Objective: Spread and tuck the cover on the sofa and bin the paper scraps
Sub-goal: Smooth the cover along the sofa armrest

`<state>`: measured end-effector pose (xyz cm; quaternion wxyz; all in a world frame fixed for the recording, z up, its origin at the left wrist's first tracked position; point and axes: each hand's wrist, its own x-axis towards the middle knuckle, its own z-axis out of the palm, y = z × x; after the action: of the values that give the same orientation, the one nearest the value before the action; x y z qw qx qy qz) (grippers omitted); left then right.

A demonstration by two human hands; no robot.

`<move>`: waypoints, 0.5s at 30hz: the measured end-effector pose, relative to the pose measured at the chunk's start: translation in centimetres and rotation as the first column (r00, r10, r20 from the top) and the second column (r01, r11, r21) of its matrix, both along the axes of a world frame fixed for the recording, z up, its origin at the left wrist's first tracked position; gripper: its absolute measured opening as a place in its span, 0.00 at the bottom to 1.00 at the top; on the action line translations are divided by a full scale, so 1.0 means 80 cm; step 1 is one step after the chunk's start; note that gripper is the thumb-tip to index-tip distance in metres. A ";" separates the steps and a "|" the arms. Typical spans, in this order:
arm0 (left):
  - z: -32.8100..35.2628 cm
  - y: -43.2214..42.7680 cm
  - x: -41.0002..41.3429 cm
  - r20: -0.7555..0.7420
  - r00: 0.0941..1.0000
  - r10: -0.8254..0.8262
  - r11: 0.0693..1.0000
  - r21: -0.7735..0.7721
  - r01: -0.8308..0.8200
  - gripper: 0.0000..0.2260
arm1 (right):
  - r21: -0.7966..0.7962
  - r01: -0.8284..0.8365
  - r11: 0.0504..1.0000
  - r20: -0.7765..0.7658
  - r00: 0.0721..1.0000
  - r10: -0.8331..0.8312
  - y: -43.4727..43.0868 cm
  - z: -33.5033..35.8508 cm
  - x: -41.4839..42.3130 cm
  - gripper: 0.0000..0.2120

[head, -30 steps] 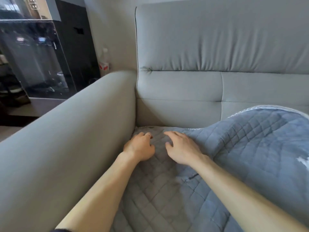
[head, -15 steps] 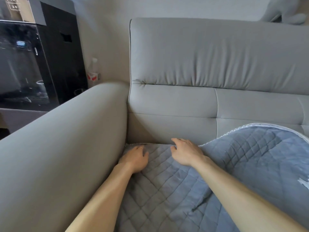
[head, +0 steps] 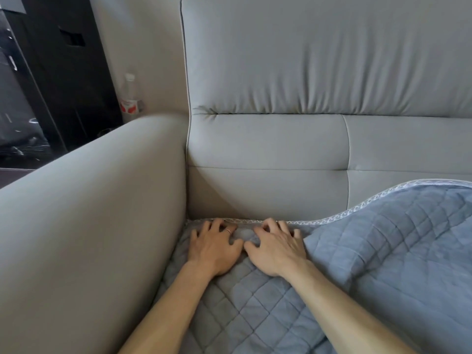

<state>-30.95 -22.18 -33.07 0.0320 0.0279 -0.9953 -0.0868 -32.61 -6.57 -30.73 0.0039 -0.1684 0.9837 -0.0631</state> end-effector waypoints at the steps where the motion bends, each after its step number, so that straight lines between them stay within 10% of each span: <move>1: -0.004 0.000 -0.001 0.000 1.000 -0.019 1.000 -0.010 0.019 0.26 | -0.001 -0.018 1.000 0.024 1.000 0.018 -0.002 -0.004 0.000 0.27; 15: -0.019 -0.014 -0.047 0.185 0.981 -0.052 0.998 0.036 0.047 0.23 | 0.012 -0.037 0.999 0.331 0.943 0.031 -0.016 0.000 -0.050 0.31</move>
<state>-34.73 -23.32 -34.61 -0.0636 0.0117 -0.9929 -0.1000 -36.63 -7.83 -30.71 0.1712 -0.1725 0.9666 -0.0817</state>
